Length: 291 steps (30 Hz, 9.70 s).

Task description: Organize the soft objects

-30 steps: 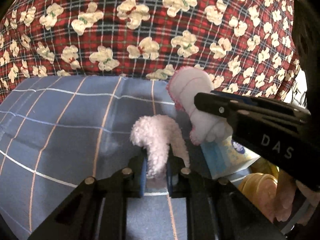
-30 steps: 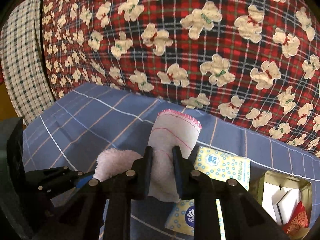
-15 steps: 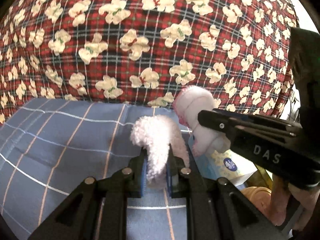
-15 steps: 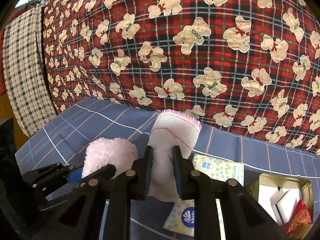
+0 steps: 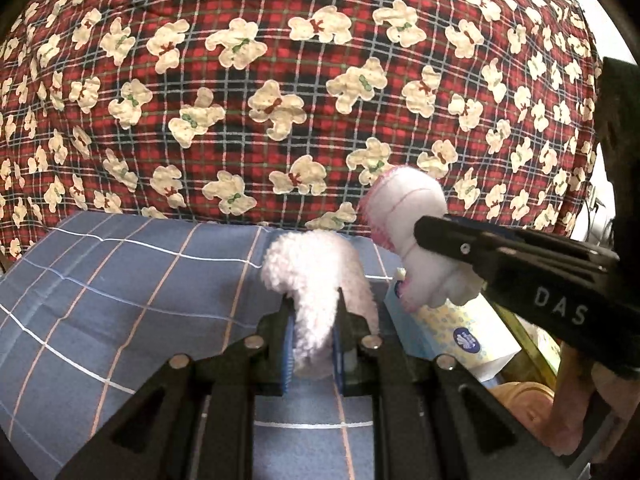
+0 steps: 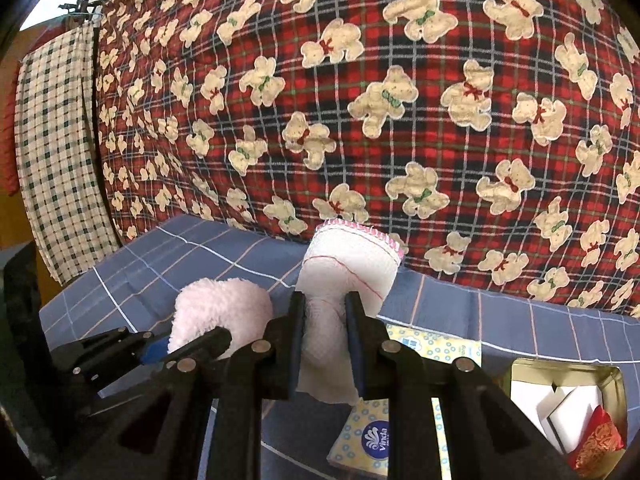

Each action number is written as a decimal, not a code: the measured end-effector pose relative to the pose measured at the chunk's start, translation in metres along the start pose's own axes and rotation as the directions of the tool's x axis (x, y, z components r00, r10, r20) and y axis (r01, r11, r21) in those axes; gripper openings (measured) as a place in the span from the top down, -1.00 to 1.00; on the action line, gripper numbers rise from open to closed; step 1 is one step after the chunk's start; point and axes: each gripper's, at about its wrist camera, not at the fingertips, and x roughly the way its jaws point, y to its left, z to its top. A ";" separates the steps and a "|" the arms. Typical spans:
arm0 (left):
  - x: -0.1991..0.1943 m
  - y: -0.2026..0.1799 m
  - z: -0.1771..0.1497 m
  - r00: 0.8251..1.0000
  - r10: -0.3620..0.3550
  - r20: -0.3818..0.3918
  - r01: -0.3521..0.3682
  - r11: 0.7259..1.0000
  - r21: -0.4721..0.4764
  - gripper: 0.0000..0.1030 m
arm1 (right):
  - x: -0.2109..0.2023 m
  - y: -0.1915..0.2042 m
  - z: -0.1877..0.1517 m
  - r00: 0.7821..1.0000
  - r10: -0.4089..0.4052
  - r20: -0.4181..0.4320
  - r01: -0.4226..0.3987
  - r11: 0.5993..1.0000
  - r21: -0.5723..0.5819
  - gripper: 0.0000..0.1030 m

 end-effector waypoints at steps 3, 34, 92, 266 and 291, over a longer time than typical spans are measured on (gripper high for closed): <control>-0.001 0.001 0.000 1.000 0.004 0.011 -0.004 1.000 -0.004 0.74 | -0.004 -0.001 0.000 1.000 -0.008 0.024 0.008 1.000 -0.002 0.58; -0.027 -0.001 0.010 0.985 0.055 0.161 -0.056 0.998 0.002 0.74 | -0.025 -0.004 0.000 0.989 -0.036 0.145 0.036 0.999 0.002 0.57; -0.046 -0.039 0.008 0.978 -0.075 0.197 0.061 0.995 0.079 0.74 | -0.127 -0.056 -0.028 0.962 -0.059 0.267 0.026 0.992 0.125 0.57; -0.037 -0.178 -0.005 0.932 -0.351 -0.096 0.362 0.920 0.153 -0.97 | -0.200 -0.150 -0.099 0.956 -0.293 -0.007 0.288 0.933 0.218 -0.42; -0.033 -0.181 -0.007 0.938 -0.328 -0.114 0.345 0.921 0.182 -0.99 | -0.199 -0.150 -0.100 0.956 -0.295 -0.007 0.289 0.932 0.217 -0.42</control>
